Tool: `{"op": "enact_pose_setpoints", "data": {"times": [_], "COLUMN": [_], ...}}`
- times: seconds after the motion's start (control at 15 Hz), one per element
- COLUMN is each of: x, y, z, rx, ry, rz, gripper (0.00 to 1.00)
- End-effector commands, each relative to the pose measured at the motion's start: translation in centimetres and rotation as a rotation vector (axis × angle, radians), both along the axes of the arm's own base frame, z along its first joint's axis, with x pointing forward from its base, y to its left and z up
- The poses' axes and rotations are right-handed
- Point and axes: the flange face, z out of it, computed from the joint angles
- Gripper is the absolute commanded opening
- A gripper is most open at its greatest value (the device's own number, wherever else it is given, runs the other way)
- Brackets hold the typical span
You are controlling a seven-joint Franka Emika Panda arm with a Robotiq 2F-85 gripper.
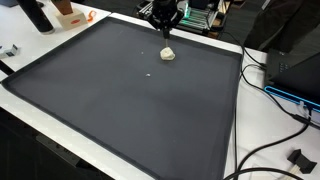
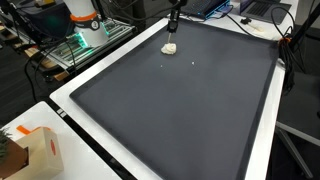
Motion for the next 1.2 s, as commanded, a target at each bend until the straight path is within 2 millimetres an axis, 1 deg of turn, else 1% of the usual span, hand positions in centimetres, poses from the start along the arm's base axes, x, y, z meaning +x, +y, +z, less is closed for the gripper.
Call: {"op": "enact_pose_setpoints", "data": {"times": [0.0, 0.87, 1.13], "x": [-0.2, -0.1, 0.0], "y": [-0.3, -0.1, 0.3], "z": [-0.6, -3.0, -4.2], "rx": [0.030, 0.006, 0.009], "ry": [0.036, 0.028, 0.007], "rz": [0.008, 0.052, 0.064], "gripper": [0.03, 0.03, 0.03]}}
